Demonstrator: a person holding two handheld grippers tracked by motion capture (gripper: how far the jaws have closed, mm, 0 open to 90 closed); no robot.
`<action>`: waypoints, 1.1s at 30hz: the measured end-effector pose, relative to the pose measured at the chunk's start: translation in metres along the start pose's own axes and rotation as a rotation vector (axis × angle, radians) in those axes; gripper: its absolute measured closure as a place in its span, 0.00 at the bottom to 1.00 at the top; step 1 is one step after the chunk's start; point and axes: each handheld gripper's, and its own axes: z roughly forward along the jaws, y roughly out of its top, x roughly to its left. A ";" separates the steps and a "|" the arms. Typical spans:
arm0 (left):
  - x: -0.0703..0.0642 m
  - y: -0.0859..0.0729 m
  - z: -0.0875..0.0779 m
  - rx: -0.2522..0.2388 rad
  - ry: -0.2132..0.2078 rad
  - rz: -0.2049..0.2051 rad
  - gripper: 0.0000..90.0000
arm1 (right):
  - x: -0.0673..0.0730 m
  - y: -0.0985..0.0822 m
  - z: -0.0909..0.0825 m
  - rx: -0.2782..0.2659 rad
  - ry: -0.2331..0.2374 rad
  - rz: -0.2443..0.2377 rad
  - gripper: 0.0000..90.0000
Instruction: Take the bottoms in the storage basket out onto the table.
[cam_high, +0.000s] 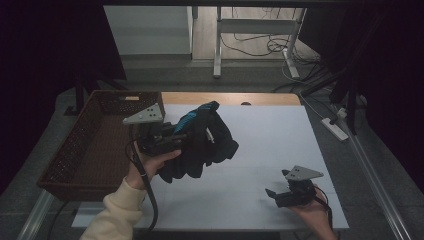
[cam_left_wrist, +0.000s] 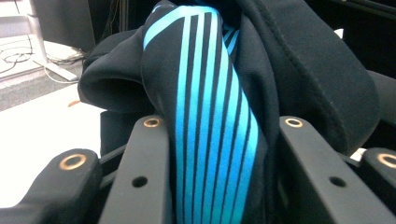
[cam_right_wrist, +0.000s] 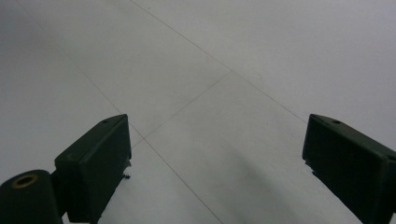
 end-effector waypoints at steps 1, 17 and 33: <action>0.001 -0.001 0.001 0.005 0.002 -0.004 0.77 | 0.000 0.000 0.000 0.000 -0.001 0.000 0.09; 0.018 -0.017 0.005 0.063 0.038 -0.034 0.77 | 0.000 0.000 0.000 0.001 -0.009 -0.001 0.09; 0.032 -0.028 0.024 0.135 0.047 -0.061 0.77 | -0.001 0.000 -0.001 -0.003 -0.012 0.004 0.09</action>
